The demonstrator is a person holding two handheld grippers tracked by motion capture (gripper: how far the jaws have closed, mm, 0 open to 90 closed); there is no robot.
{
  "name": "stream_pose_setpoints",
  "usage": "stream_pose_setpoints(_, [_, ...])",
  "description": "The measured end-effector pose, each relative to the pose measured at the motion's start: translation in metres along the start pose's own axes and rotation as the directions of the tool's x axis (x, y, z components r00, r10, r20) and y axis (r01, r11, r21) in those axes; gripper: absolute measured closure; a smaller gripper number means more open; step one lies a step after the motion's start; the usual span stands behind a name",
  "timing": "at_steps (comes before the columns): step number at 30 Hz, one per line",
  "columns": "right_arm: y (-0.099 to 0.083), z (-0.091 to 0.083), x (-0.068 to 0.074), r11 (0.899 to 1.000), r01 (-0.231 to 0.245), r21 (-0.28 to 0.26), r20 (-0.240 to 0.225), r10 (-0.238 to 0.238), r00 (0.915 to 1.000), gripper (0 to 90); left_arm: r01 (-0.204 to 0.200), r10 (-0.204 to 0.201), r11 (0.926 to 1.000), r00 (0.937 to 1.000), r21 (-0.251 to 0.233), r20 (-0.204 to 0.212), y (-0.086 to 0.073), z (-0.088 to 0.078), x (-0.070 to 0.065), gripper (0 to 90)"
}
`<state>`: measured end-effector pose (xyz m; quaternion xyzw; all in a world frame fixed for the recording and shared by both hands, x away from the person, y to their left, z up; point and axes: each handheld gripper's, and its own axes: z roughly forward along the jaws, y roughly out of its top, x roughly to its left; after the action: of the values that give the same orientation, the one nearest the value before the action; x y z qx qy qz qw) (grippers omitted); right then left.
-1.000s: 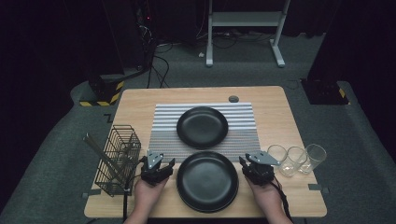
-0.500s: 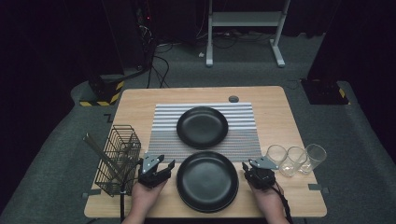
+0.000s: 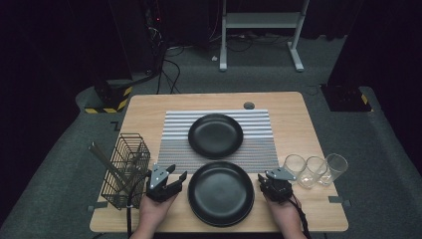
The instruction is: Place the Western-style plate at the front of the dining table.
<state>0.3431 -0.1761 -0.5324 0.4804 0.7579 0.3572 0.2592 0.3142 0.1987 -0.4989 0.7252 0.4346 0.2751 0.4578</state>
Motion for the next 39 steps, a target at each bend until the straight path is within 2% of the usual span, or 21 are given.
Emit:
stream_pose_setpoints(5, [0.0,0.001,0.001,1.0,0.005,0.008,-0.001,-0.005,1.0,65.9,-0.025,0.025,0.9993,0.9997,-0.027,0.006,0.005,-0.007,-0.005,45.2])
stream_pose_setpoints(6, [0.0,0.001,-0.001,1.0,-0.007,0.004,0.002,0.007,1.0,65.8,-0.029,0.029,0.9993,0.9996,-0.025,0.003,0.005,-0.007,-0.005,45.9])
stream_pose_setpoints(9, [-0.001,0.001,-0.004,1.0,-0.025,0.017,-0.005,0.025,0.9997,65.4,-0.033,0.033,0.9989,0.9995,-0.032,-0.002,0.007,-0.01,-0.005,45.9])
stream_pose_setpoints(12, [-0.001,0.001,-0.003,1.0,-0.017,0.018,-0.007,0.017,0.9998,65.3,-0.036,0.036,0.9982,0.9993,-0.049,-0.008,0.009,-0.013,-0.005,45.9])
stream_pose_setpoints(17, [-0.001,0.002,-0.004,0.999,-0.032,0.028,-0.012,0.033,0.9994,65.0,-0.032,0.031,0.9962,0.9994,-0.081,-0.015,0.016,-0.021,-0.005,45.7])
stream_pose_setpoints(24, [0.0,0.003,-0.003,0.999,-0.024,0.04,-0.009,0.025,0.9997,64.8,-0.024,0.024,0.9931,0.9997,-0.115,-0.003,0.023,-0.029,-0.007,45.3])
stream_pose_setpoints(39, [0.0,0.003,-0.004,0.998,-0.034,0.049,-0.017,0.035,0.9992,64.9,-0.013,0.014,0.9872,0.9999,-0.159,0.004,0.034,-0.037,-0.006,45.0])
